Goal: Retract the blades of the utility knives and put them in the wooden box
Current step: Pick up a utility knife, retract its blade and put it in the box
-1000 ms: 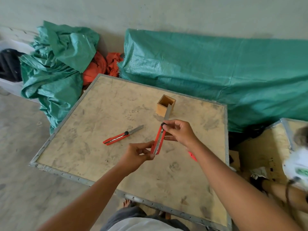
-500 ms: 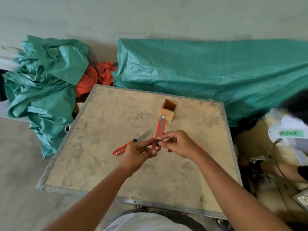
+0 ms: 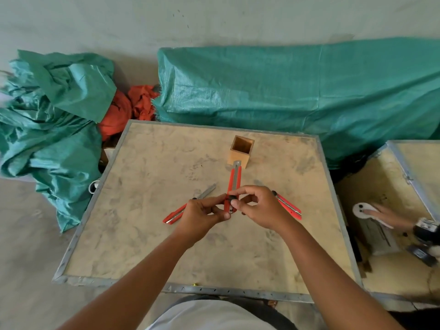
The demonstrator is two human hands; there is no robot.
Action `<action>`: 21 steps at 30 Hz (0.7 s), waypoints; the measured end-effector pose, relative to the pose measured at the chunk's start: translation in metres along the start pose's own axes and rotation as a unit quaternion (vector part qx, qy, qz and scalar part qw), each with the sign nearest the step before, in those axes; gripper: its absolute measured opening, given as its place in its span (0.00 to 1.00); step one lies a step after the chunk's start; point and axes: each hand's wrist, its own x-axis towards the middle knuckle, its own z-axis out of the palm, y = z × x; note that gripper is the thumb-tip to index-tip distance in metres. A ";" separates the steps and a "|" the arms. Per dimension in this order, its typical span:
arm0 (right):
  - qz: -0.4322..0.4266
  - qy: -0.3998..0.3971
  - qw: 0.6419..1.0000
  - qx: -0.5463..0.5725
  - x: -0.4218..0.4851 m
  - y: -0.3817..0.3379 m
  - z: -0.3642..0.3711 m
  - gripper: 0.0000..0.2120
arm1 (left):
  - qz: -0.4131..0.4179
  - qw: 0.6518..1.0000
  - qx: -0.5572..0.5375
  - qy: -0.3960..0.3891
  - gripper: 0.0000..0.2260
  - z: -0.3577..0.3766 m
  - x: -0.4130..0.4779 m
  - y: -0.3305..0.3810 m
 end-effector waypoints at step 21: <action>0.027 0.107 0.993 0.033 0.084 0.028 -0.062 0.07 | -0.009 0.998 0.067 0.002 0.23 0.031 0.097 0.009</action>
